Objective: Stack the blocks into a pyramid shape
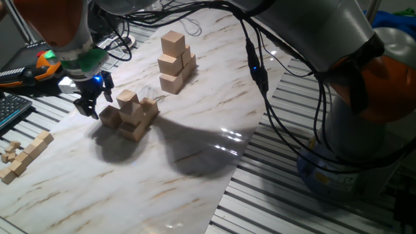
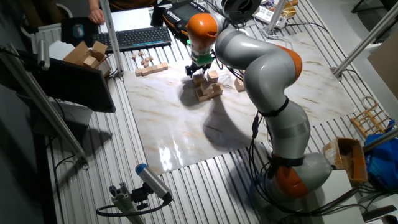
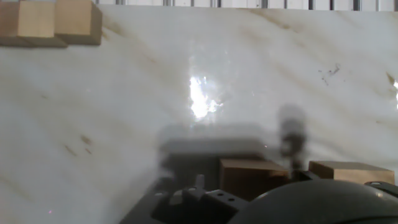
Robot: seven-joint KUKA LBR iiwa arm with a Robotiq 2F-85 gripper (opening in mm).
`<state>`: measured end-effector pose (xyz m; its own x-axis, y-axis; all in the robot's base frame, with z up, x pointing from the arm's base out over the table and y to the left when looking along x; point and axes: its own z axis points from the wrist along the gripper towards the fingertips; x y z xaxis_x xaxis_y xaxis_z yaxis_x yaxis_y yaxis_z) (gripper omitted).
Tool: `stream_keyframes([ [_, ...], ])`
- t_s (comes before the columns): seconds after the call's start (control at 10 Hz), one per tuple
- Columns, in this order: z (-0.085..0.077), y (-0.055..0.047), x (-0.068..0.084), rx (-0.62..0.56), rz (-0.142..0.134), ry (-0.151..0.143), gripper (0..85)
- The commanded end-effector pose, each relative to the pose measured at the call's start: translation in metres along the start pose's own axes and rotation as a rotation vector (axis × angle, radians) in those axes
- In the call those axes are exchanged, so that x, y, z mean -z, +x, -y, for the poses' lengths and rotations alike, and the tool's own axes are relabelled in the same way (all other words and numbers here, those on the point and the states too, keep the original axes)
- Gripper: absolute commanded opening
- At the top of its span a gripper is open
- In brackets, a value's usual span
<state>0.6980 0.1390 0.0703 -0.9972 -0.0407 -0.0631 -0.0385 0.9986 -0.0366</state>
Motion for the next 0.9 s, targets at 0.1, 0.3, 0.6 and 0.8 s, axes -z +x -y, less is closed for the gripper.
stream_keyframes([
  [0.1, -0.002, 0.000, -0.005, -0.017, 0.002, -0.013, 68.0],
  [0.3, -0.003, 0.002, -0.008, -0.028, 0.007, -0.013, 68.0],
  [0.6, -0.003, 0.003, -0.013, -0.035, 0.010, -0.023, 68.0],
  [0.8, -0.004, 0.005, -0.016, -0.035, 0.018, -0.022, 68.0],
])
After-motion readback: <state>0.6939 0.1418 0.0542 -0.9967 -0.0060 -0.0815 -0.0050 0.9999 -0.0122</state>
